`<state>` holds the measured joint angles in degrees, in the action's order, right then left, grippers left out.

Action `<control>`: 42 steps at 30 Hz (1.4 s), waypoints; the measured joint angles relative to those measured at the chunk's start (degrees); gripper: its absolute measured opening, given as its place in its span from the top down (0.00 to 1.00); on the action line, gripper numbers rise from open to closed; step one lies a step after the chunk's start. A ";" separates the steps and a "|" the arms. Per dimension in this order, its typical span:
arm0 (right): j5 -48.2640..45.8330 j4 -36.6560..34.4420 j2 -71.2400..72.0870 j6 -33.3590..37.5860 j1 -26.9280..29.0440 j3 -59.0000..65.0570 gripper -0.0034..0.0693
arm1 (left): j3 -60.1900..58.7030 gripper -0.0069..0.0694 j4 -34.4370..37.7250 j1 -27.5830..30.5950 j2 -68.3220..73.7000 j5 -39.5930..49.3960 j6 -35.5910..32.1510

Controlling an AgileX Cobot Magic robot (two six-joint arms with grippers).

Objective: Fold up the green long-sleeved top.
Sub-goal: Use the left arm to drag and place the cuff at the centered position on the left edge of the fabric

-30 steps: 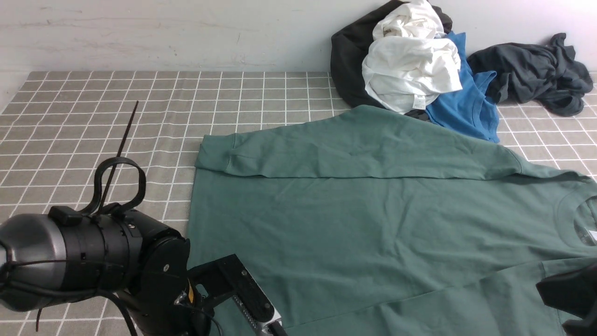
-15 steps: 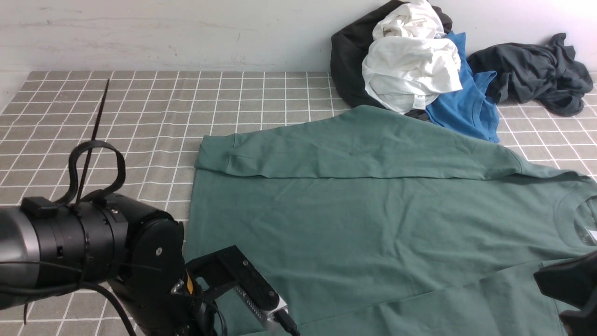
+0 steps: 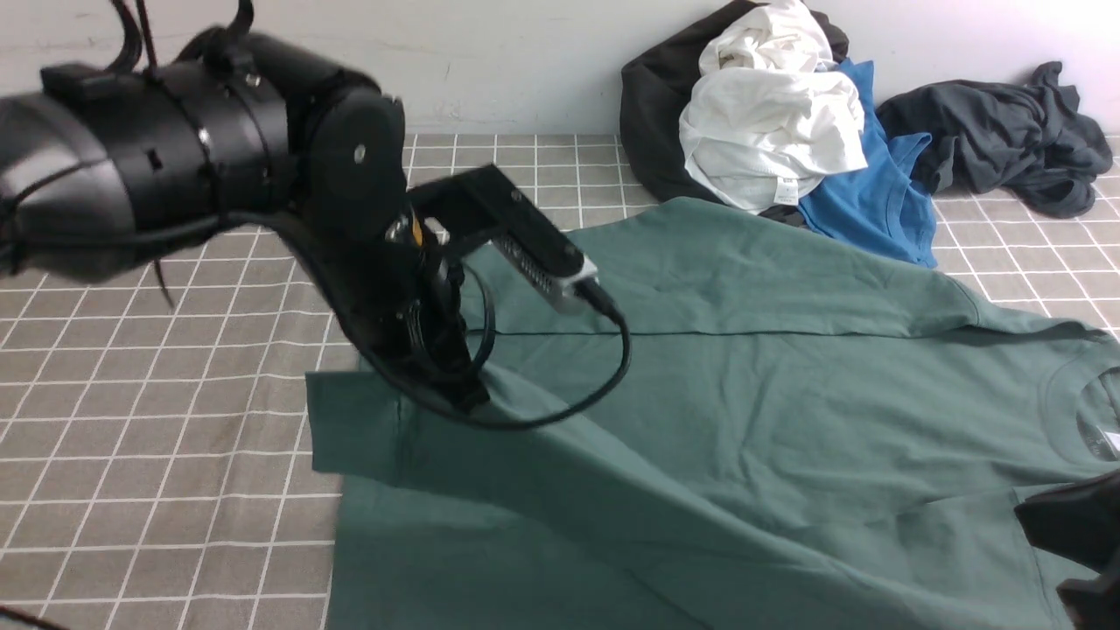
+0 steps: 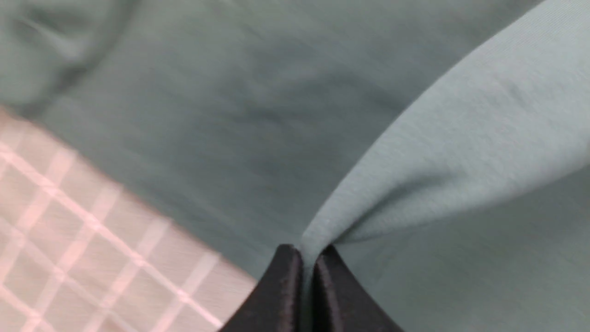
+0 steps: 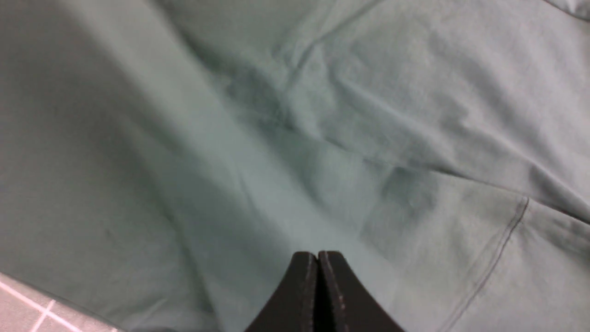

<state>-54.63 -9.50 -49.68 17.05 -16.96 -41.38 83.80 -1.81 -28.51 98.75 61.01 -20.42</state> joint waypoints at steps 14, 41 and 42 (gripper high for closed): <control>0.53 15.36 -2.78 -15.91 0.00 -0.25 0.97 | 11.54 0.90 -0.03 1.04 13.94 8.08 -0.59; 15.27 11.74 -54.77 -19.46 7.33 -15.98 0.38 | 11.54 0.90 -0.08 1.04 15.55 7.68 -1.25; 15.21 11.74 -54.77 -19.52 7.33 -15.98 0.40 | 11.54 0.90 -0.08 1.04 15.55 7.68 -1.25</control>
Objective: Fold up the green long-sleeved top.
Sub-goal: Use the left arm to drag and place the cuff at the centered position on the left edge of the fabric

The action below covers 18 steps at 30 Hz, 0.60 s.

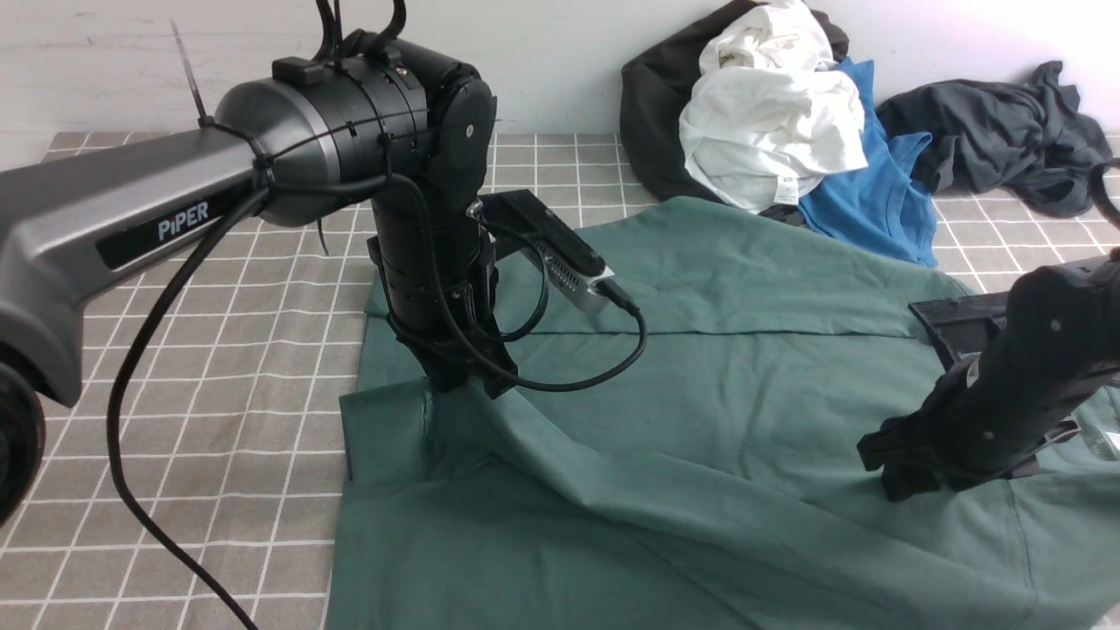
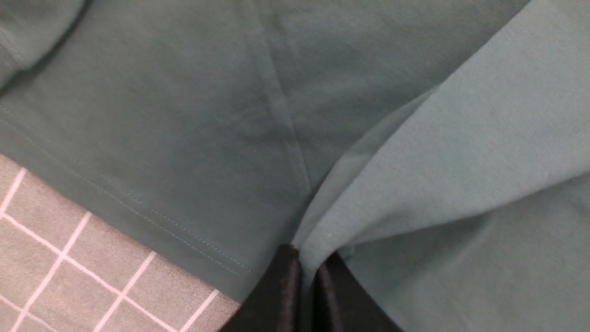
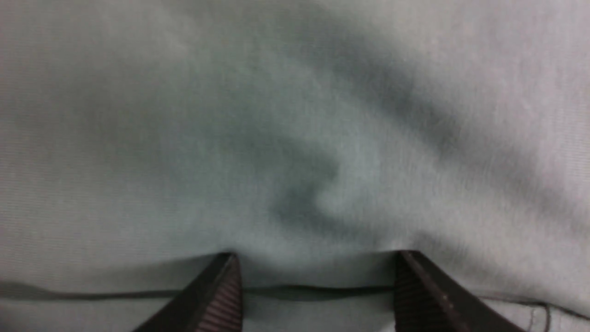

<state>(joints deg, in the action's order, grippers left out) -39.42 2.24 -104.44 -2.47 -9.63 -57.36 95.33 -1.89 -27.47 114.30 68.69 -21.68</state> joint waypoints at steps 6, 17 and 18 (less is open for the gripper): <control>-1.98 0.05 0.54 -0.16 -0.06 0.00 0.63 | 0.05 0.90 0.00 0.00 0.00 -0.12 0.00; -4.70 0.92 2.14 0.05 -0.06 0.00 0.97 | 0.05 0.90 0.06 0.00 0.00 -0.65 0.00; -4.81 1.52 2.14 0.05 -0.06 0.00 0.97 | 0.05 0.90 0.06 0.00 0.00 -0.83 0.00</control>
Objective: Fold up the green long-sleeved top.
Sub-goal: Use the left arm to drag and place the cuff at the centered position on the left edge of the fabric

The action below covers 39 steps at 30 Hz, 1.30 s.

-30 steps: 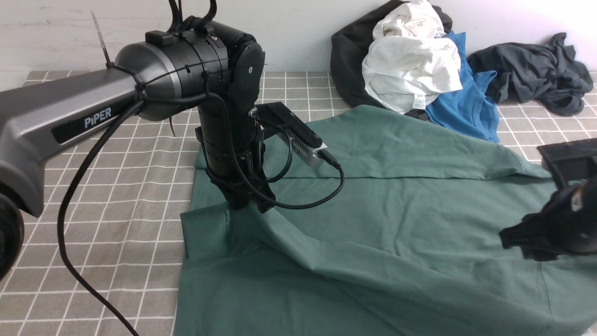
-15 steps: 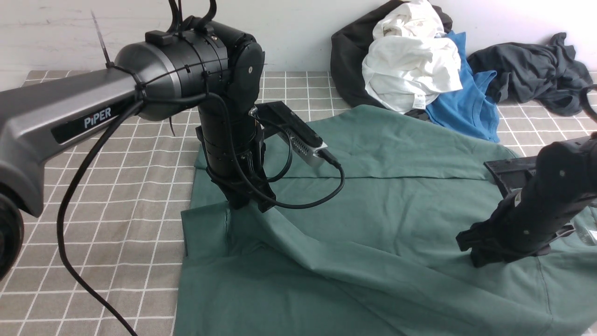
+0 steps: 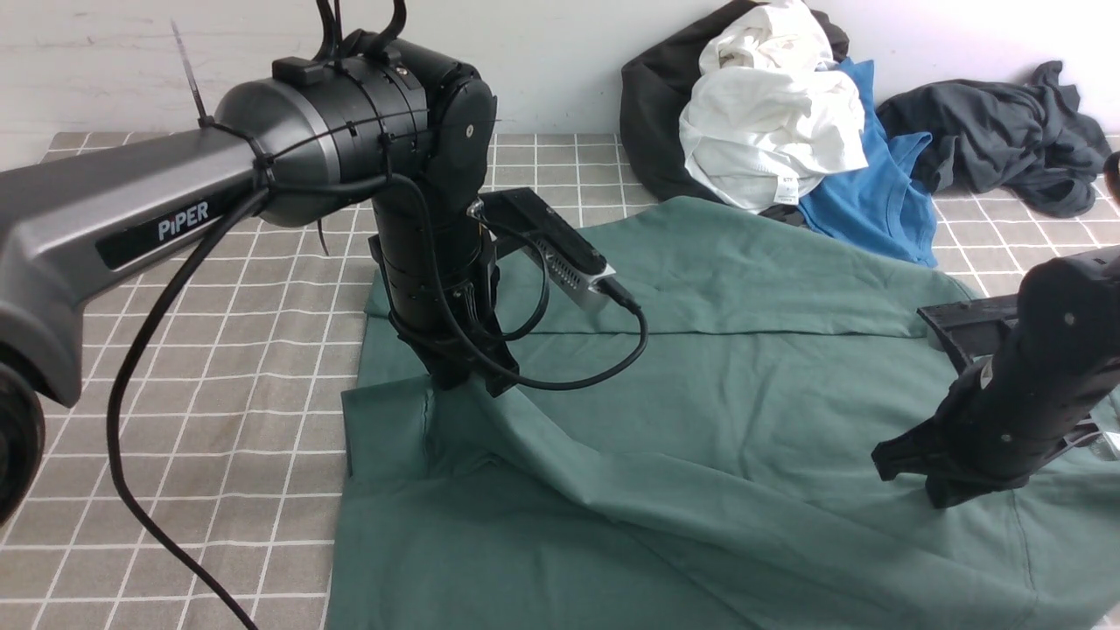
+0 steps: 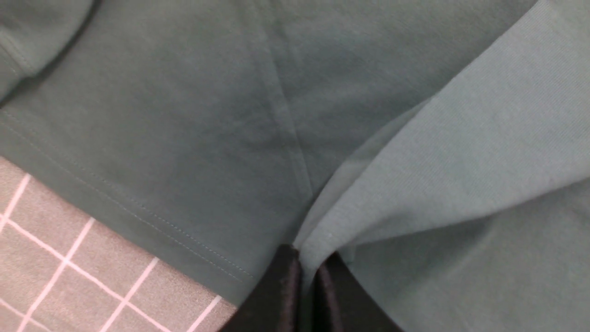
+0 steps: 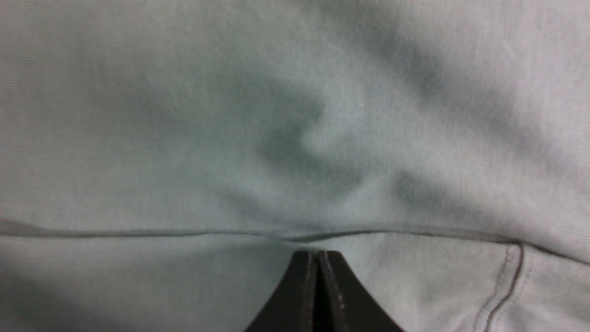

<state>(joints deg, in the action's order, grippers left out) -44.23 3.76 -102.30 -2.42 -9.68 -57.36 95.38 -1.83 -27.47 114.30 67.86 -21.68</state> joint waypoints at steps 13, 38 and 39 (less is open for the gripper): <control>-1.76 -2.80 -0.36 1.69 0.00 0.00 0.80 | 0.00 0.90 0.80 0.00 0.00 -0.18 -0.16; 0.49 0.83 -0.77 -0.53 0.00 0.06 0.96 | 0.00 0.90 1.83 0.00 0.00 -0.25 -0.33; -0.26 4.16 1.04 -2.72 0.00 0.06 0.96 | 0.00 0.90 1.83 0.00 0.00 -0.31 -0.33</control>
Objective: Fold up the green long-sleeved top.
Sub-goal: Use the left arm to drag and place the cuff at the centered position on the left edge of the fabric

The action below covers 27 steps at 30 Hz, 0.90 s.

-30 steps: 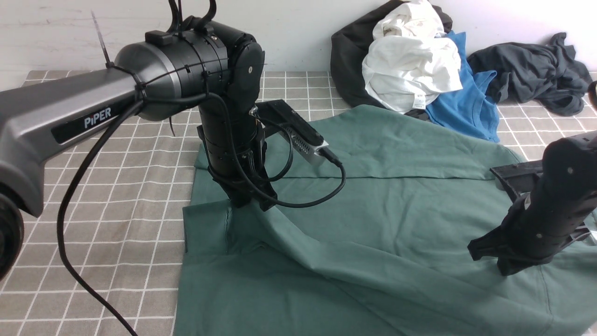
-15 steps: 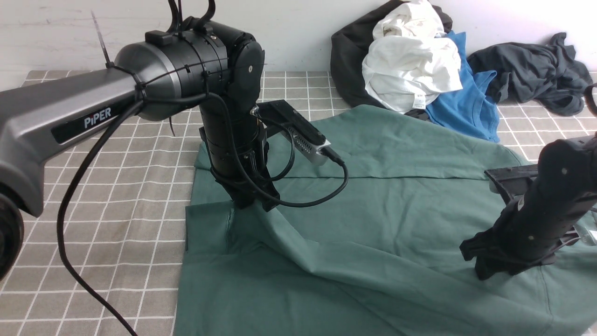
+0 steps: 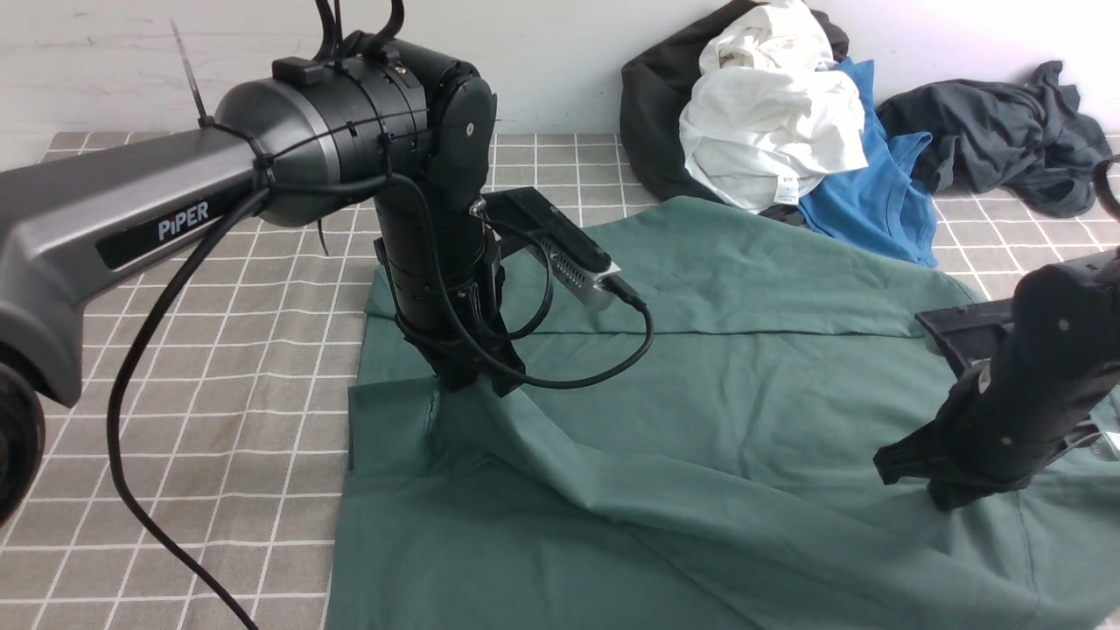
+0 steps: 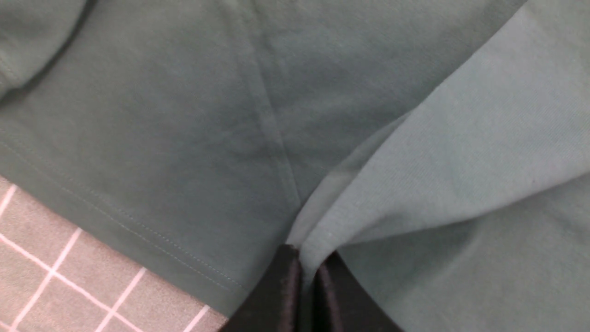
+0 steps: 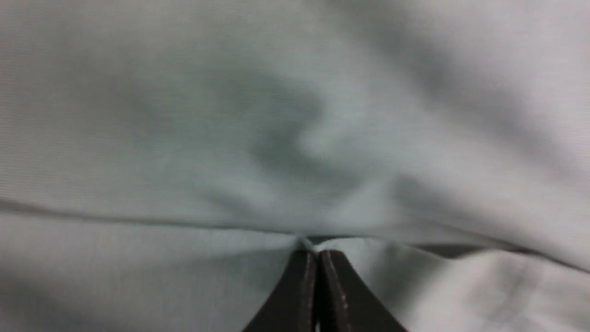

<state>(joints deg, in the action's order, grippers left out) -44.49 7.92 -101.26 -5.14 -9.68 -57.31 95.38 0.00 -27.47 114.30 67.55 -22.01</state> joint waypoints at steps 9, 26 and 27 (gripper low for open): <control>-3.61 8.56 10.11 -7.53 5.91 0.00 0.96 | 2.18 0.90 0.00 0.19 0.07 -3.65 -0.58; -1.70 3.94 8.10 -5.05 8.22 -0.58 0.64 | 4.44 0.29 -0.60 5.61 4.14 -12.12 6.03; -1.85 4.01 8.26 -5.05 8.22 -0.85 0.61 | 5.09 0.25 -0.60 6.06 4.14 -12.07 6.76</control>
<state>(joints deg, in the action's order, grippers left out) -46.34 11.93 -93.00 -10.19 -1.46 -58.15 100.47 -0.60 -21.41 118.44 55.49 -15.24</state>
